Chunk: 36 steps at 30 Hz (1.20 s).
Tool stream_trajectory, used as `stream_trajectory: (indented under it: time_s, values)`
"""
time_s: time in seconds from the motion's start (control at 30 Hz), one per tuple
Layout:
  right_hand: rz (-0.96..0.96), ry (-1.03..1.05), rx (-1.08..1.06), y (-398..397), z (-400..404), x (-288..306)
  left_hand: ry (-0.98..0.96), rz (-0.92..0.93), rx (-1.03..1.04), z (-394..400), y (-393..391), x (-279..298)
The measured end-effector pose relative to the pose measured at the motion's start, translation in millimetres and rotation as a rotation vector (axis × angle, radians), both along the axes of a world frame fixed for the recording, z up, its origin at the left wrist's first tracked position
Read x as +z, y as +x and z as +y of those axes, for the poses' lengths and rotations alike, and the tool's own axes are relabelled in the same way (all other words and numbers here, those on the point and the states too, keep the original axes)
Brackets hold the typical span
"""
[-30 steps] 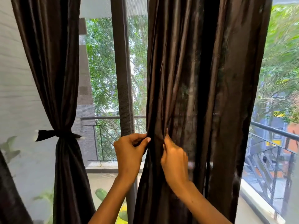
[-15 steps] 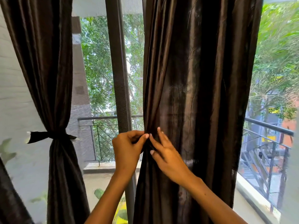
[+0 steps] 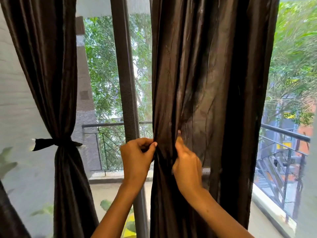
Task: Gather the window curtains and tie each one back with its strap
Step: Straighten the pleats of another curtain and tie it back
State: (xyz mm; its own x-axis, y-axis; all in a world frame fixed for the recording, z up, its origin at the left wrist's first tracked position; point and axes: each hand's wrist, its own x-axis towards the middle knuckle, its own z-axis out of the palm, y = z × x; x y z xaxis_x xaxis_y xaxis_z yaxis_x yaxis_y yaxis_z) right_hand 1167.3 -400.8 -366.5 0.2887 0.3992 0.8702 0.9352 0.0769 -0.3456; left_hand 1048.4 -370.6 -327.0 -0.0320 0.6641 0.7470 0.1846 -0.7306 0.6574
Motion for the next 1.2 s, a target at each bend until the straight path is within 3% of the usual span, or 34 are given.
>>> stream_trajectory:
  time_s: [0.17, 0.23, 0.37, 0.5, 0.67, 0.77, 0.8, 0.87, 0.93, 1.0, 1.1, 1.13, 1.2]
  values:
    - [-0.158, -0.196, 0.161, -12.1, -10.3, -1.4, 0.037, 0.03, -0.036, -5.0, 1.7, -4.5]
    - [-0.131, -0.342, 0.265, -11.1, -15.6, -0.4, 0.043, 0.026, -0.048, -6.3, 0.7, -5.6]
    - [-0.015, -0.343, 0.387, -10.6, -19.8, -0.7, 0.029, 0.012, -0.061, -8.1, -3.0, -7.0]
    - [0.008, -0.274, 0.219, -6.0, -20.7, 1.1, 0.026, 0.012, -0.073, -9.0, -3.7, -7.0]
    - [-0.112, -0.283, 0.033, -16.6, -24.5, 14.6, 0.027, 0.033, -0.121, -13.2, 4.1, -6.2]
    - [-0.18, -0.385, 0.124, -13.0, -22.7, 15.7, 0.047, 0.04, -0.083, -10.2, 7.3, -4.0]
    - [-0.162, -0.47, 0.209, -8.7, -20.7, 12.3, 0.048, 0.046, -0.058, -7.6, 7.0, -3.3]
    - [-0.065, -0.384, 0.282, 1.3, -13.5, 7.1, 0.028, 0.049, -0.016, -1.5, 4.4, -2.6]
    - [0.162, -0.159, 0.154, 16.3, -4.2, 3.1, -0.003, 0.031, -0.006, 2.8, 0.7, -2.0]
    - [0.369, -0.095, 0.049, 29.6, 0.2, 7.3, -0.03, 0.014, -0.026, 3.6, -1.7, -0.7]
    - [0.68, -0.064, 0.332, 39.2, 7.3, 19.5, -0.037, 0.03, -0.03, 5.2, -3.4, 0.8]
    - [0.711, -0.009, 0.405, 38.4, 7.3, 21.3, -0.041, 0.029, -0.035, 6.2, -3.3, 0.9]
    - [0.531, 0.071, 0.323, 34.3, 5.1, 15.7, -0.022, 0.035, -0.013, 8.9, -2.9, 0.0]
